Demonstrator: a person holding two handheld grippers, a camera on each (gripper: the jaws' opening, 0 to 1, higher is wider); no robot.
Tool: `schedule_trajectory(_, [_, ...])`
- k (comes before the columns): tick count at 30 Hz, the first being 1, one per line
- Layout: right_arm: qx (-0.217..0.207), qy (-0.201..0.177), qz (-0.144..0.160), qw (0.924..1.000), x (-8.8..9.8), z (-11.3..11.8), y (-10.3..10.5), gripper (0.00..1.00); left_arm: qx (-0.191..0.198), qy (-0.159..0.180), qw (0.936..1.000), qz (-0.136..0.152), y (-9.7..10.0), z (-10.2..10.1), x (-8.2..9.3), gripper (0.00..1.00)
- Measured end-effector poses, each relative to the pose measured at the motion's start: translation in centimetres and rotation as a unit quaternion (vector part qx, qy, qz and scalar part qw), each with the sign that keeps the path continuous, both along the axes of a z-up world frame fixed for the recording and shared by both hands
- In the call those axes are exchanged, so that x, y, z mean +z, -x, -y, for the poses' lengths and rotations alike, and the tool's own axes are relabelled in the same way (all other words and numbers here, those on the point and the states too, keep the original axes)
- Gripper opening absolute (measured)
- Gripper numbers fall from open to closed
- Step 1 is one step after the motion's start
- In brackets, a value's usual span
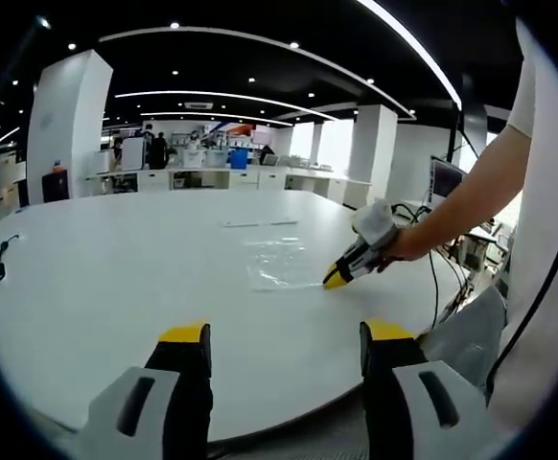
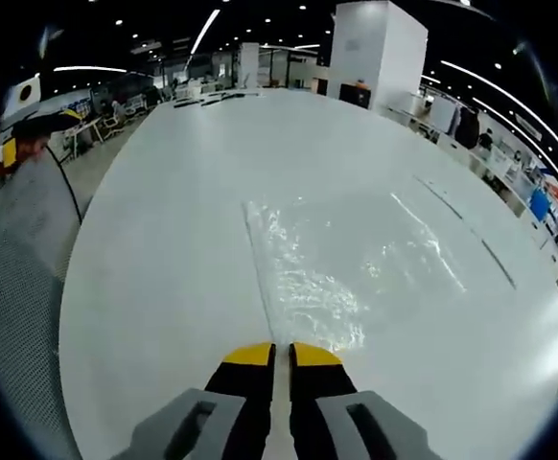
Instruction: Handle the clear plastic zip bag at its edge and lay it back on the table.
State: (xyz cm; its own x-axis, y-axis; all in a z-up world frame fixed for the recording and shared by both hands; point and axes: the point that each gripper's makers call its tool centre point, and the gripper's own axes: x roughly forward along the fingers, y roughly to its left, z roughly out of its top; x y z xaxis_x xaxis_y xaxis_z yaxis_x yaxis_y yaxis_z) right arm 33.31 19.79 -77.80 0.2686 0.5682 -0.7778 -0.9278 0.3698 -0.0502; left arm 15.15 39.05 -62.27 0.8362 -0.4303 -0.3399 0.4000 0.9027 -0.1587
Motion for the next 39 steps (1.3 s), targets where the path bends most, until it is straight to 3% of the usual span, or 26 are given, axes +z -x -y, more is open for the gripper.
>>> schedule_trajectory(8, [-0.005,0.004,-0.022,0.9997,0.4,-0.1,0.0,0.0,-0.001,-0.001,1.0,0.002,0.0,0.0,0.1,0.62])
schedule_trajectory(12, [0.008,0.011,-0.015,0.9998,0.6,-0.3,0.4,0.0,-0.001,0.0,1.0,0.003,0.0,0.0,0.1,0.61])
schedule_trajectory(14, [-0.004,0.0,-0.014,0.9999,0.8,-0.4,0.2,0.0,-0.002,0.0,1.0,0.004,0.1,0.1,0.2,0.61])
schedule_trajectory(17, [0.018,0.021,0.019,0.9994,1.0,0.0,-0.2,0.0,-0.003,0.001,1.0,0.005,0.1,0.1,0.2,0.61])
schedule_trajectory(18, [0.012,0.016,0.011,0.9997,0.8,-0.2,0.0,0.05,-0.004,0.0,1.0,0.005,0.2,0.1,0.2,0.61])
schedule_trajectory(19, [0.007,0.02,0.011,0.9997,0.7,-0.1,-0.2,0.17,-0.004,0.001,1.0,0.004,0.2,0.1,0.2,0.61])
schedule_trajectory(20, [0.008,0.022,0.011,0.9997,0.5,0.1,-0.3,0.18,-0.005,0.0,1.0,0.004,0.2,0.1,0.2,0.61])
schedule_trajectory(27, [0.029,0.05,0.01,0.9983,-0.2,0.2,0.0,0.13,-0.008,-0.002,1.0,0.001,0.2,0.2,0.1,0.62])
schedule_trajectory(32, [0.035,0.051,0.005,0.9981,-0.4,0.3,0.1,0.02,-0.007,-0.004,1.0,-0.001,0.1,0.2,-0.1,0.62])
schedule_trajectory(38, [0.022,0.039,-0.014,0.9989,-0.7,0.2,-0.1,0.0,-0.004,-0.003,1.0,-0.003,0.1,0.3,0.0,0.61])
schedule_trajectory(39, [0.032,0.05,-0.008,0.9982,-0.8,0.3,-0.2,0.0,-0.005,-0.003,1.0,-0.003,0.1,0.3,0.0,0.61])
